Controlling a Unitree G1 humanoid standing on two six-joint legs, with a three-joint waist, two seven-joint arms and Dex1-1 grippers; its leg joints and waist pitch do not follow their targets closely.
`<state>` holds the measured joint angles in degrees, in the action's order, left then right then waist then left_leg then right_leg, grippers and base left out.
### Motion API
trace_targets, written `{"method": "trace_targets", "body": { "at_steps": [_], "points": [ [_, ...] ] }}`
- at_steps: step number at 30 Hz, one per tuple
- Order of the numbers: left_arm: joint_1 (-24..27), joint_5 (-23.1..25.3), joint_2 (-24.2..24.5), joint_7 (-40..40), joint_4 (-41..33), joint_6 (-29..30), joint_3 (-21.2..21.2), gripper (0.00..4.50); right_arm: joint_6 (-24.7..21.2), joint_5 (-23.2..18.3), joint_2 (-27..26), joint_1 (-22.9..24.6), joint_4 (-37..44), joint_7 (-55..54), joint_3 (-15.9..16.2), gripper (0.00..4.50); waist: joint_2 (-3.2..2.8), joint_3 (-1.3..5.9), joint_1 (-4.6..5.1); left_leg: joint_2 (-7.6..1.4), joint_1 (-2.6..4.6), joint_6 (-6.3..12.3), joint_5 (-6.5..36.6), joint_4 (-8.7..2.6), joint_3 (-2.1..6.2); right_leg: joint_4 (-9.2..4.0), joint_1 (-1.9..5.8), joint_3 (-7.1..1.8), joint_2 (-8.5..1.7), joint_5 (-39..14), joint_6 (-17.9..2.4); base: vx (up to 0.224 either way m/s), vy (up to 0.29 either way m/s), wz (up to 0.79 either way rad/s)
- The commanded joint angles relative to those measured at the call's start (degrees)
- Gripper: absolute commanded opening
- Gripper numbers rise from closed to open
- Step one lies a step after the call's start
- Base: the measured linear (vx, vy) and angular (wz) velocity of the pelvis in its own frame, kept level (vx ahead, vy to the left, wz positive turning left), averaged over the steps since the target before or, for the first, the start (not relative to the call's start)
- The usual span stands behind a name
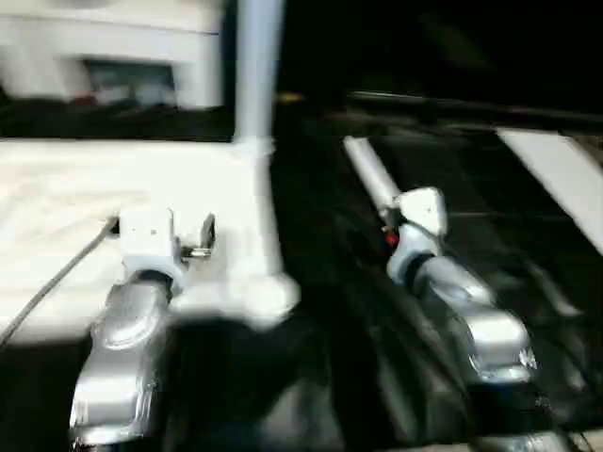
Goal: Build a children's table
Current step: Move to table, then pick table leg
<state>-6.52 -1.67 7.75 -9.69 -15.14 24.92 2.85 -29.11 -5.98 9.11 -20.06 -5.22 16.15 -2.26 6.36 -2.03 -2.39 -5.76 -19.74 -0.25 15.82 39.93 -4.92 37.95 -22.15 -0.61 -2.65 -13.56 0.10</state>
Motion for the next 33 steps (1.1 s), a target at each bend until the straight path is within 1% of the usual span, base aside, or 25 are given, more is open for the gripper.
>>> {"method": "trace_targets", "body": {
  "at_steps": [1,2,3,4,5,6,7,8,9,11,12,14,16,17,18,19,22,23,24,26,27,29,31,32,33],
  "points": [
    [-0.2,-0.9,1.9,-3.1,-0.8,-0.2,-0.2,4.47,-2.3,0.4,0.6,-3.0,-0.8,-0.6,-0.5,4.5,-1.59,3.29,-1.39,-3.64,-3.15,0.12,-24.5,-5.91,0.86,-0.29,5.96,-2.18,-6.0,69.9,-16.5,0.0,0.0,0.0],
    [-0.4,-1.3,3.1,-4.8,-1.0,-0.1,-0.7,4.47,-3.2,0.3,1.4,-4.0,-1.5,-0.3,-0.7,4.5,-3.41,3.54,-0.77,-4.58,-1.88,-0.24,-32.5,-5.93,0.53,0.52,4.65,0.28,-1.53,56.5,-13.4,-0.115,-0.028,-0.04],
    [-0.5,-1.9,4.1,-6.7,-1.2,0.2,-1.2,4.47,-4.2,0.5,2.2,-5.0,-2.4,-0.4,-0.8,4.5,-4.31,4.16,-0.32,-6.54,0.54,-1.59,-38.6,-4.92,1.13,-0.25,2.75,0.98,-1.4,38.2,-11.6,0.0,0.0,0.0],
    [-0.6,-2.5,7.1,-11.0,-1.8,1.2,-2.7,4.47,-6.0,0.7,3.8,-7.6,-5.1,-0.7,-1.6,4.5,-4.41,3.72,-0.26,-7.06,1.21,-2.23,-38.0,-5.1,1.1,-1.15,1.64,0.8,-1.98,30.4,-11.0,0.0,0.0,0.0],
    [-0.6,-3.4,9.2,-14.3,-2.6,2.2,-3.7,4.47,-7.0,1.0,4.9,-9.4,-7.4,-1.1,-1.9,4.5,-3.98,3.0,-0.27,-6.38,0.94,-4.19,-28.4,-6.21,0.07,-2.72,2.13,0.26,-2.85,19.9,-10.3,0.0,0.0,0.0],
    [-0.6,-3.5,9.5,-14.9,-2.8,2.4,-3.9,4.47,-7.2,1.0,5.1,-9.7,-7.8,-1.1,-2.0,4.5,-3.44,2.42,-0.68,-5.89,0.34,-6.49,-15.3,-7.2,-1.14,-3.77,2.93,-0.42,-3.49,13.2,-10.5,-0.051,0.013,0.1],
    [-0.5,-3.8,10.0,-15.7,-3.1,2.6,-4.1,4.47,-7.4,1.1,5.4,-10.1,-8.3,-1.2,-2.0,4.5,-3.22,2.38,-1.03,-6.02,0.32,-7.05,-10.1,-7.64,-1.54,-4.09,3.26,-0.72,-3.85,11.1,-10.6,-0.051,0.013,0.1],
    [-0.7,-4.2,11.4,-17.7,-3.8,3.3,-4.9,4.47,-7.6,1.6,6.5,-11.2,-10.3,-1.0,-1.8,4.5,-2.65,2.03,-1.19,-6.2,0.26,-7.08,-2.7,-8.37,-2.2,-4.6,3.19,-1.06,-4.04,6.9,-10.9,-0.059,0.001,0.12],
    [-1.0,-5.0,13.2,-20.1,-4.6,4.3,-5.8,4.47,-8.0,1.9,7.8,-12.6,-13.1,-0.5,-1.3,4.5,-2.53,1.54,-1.23,-6.33,0.18,-6.8,3.0,-9.02,-2.57,-5.15,3.07,-1.02,-4.37,-0.5,-11.0,-0.064,-0.008,0.07],
    [-1.5,-5.8,14.9,-22.5,-5.5,5.6,-6.7,4.47,-8.4,2.9,8.9,-14.3,-16.8,-0.2,-0.4,4.5,-2.67,1.35,-1.13,-6.65,0.64,-6.76,8.9,-9.31,-2.95,-5.85,2.35,-1.0,-4.84,-11.0,-10.7,-0.066,-0.011,0.05],
    [-1.8,-6.6,16.1,-24.1,-6.1,6.6,-7.3,4.47,-8.6,4.1,9.6,-15.6,-19.9,-0.2,0.3,4.5,-2.6,1.29,-0.93,-6.7,0.26,-6.89,9.6,-9.46,-3.02,-6.06,2.4,-1.0,-4.88,-13.9,-10.3,-0.058,-0.015,-0.02],
    [-2.1,-7.4,16.7,-25.1,-6.4,7.1,-7.6,4.47,-9.0,4.8,9.8,-16.5,-21.9,-0.1,0.5,4.5,-2.73,1.42,-0.79,-6.75,-0.14,-6.92,8.2,-9.46,-3.03,-5.95,2.37,-0.93,-4.9,-13.8,-9.9,-0.029,-0.008,-0.01],
    [-2.3,-10.2,18.3,-27.8,-7.9,9.4,-8.2,4.47,-11.5,5.7,10.5,-18.5,-26.6,0.3,1.5,4.5,-2.79,1.51,-0.92,-6.76,-0.14,-6.72,6.8,-9.32,-3.24,-5.89,2.23,-0.95,-4.89,-12.0,-10.0,0.0,0.0,0.0],
    [-2.2,-11.6,19.2,-29.2,-8.7,10.7,-8.6,4.47,-13.0,6.1,10.9,-19.3,-28.7,0.5,2.2,4.5,-2.81,1.72,-0.89,-6.68,-0.21,-6.72,5.2,-9.18,-3.2,-5.45,2.36,-0.8,-4.82,-10.1,-10.7,0.0,0.0,0.0],
    [-2.2,-12.5,19.9,-30.2,-9.4,11.8,-8.9,4.47,-14.2,5.7,11.0,-20.0,-30.3,1.2,2.2,4.5,-2.85,1.77,-0.9,-6.69,-0.57,-6.54,3.3,-9.12,-3.41,-5.26,2.57,-0.83,-4.67,-7.0,-11.0,0.0,0.0,0.0],
    [-2.1,-13.0,20.8,-31.5,-10.0,12.4,-9.3,4.47,-14.9,5.2,11.2,-20.7,-32.1,2.0,2.5,4.5,-2.8,1.94,-0.96,-6.7,-0.41,-6.39,2.3,-8.94,-3.53,-5.05,2.53,-0.79,-4.61,-5.1,-11.4,0.0,0.0,0.0],
    [-1.8,-13.3,21.8,-33.0,-10.7,13.0,-9.6,4.47,-17.5,3.7,11.5,-21.7,-35.2,4.7,2.7,4.5,-2.92,2.4,-1.15,-6.68,-0.57,-5.07,-2.1,-8.55,-4.0,-4.27,2.7,-0.75,-4.28,3.9,-13.1,0.0,0.0,0.0],
    [-1.9,-13.3,21.9,-33.1,-11.0,13.4,-9.6,4.49,-18.3,3.6,11.7,-22.3,-36.9,5.3,2.8,4.33,-2.86,2.47,-1.2,-6.73,-0.67,-4.4,-3.7,-8.51,-4.04,-4.06,2.79,-0.7,-4.21,6.8,-13.8,0.0,0.0,0.0],
    [-1.9,-13.3,21.9,-33.1,-11.0,13.4,-9.6,4.49,-18.4,3.6,11.7,-22.4,-37.0,5.3,2.8,4.33,-2.78,2.33,-1.18,-6.78,-0.73,-3.99,-3.4,-8.57,-4.09,-4.14,2.75,-0.66,-4.27,6.9,-14.2,0.0,0.0,0.0],
    [-1.8,-13.7,22.0,-33.2,-11.5,13.7,-9.5,4.5,-19.6,2.4,11.5,-23.3,-39.2,5.0,0.8,4.13,-2.88,2.22,-1.3,-6.92,-0.56,-4.1,-1.8,-8.65,-4.17,-4.32,2.7,-0.7,-4.4,4.9,-14.6,0.0,0.0,0.0],
    [-1.8,-13.7,22.0,-33.2,-11.5,13.7,-9.5,4.5,-19.6,2.4,11.5,-23.3,-39.2,5.0,0.8,4.13,-2.88,2.19,-1.27,-6.97,-0.54,-4.23,-1.2,-8.66,-4.21,-4.37,2.62,-0.73,-4.45,4.1,-14.7,0.0,0.0,0.0],
    [-1.7,-14.3,22.3,-33.5,-11.8,14.2,-9.5,4.5,-20.0,2.2,11.4,-24.1,-41.2,5.2,-0.3,3.86,-2.88,2.07,-1.38,-7.0,-0.44,-4.98,0.3,-8.76,-4.24,-4.58,2.57,-0.75,-4.51,1.4,-14.5,0.0,0.0,0.0],
    [-1.9,-15.0,22.6,-33.8,-12.1,14.8,-9.6,4.5,-20.0,2.2,11.4,-24.4,-42.0,5.5,-0.5,3.79,-3.08,1.89,-1.5,-7.05,-0.31,-5.55,2.2,-8.85,-4.28,-4.86,2.32,-0.75,-4.56,-1.4,-14.2,0.0,0.0,0.0],
    [-2.1,-15.5,23.0,-33.9,-12.3,15.4,-9.7,4.5,-20.0,2.2,11.5,-24.9,-42.9,5.8,-0.5,3.55,-3.02,1.88,-1.47,-7.09,-0.33,-5.99,2.7,-8.89,-4.27,-4.87,2.29,-0.75,-4.53,-2.4,-13.9,0.0,0.0,0.0],
    [-2.3,-15.8,23.3,-34.0,-12.4,15.7,-9.7,4.5,-19.9,2.2,11.6,-25.2,-43.6,6.1,-0.3,3.55,-3.0,1.87,-1.5,-7.06,-0.29,-6.17,3.0,-8.9,-4.29,-4.96,2.23,-0.73,-4.52,-3.0,-13.6,0.0,0.0,0.0]
  ]
}}
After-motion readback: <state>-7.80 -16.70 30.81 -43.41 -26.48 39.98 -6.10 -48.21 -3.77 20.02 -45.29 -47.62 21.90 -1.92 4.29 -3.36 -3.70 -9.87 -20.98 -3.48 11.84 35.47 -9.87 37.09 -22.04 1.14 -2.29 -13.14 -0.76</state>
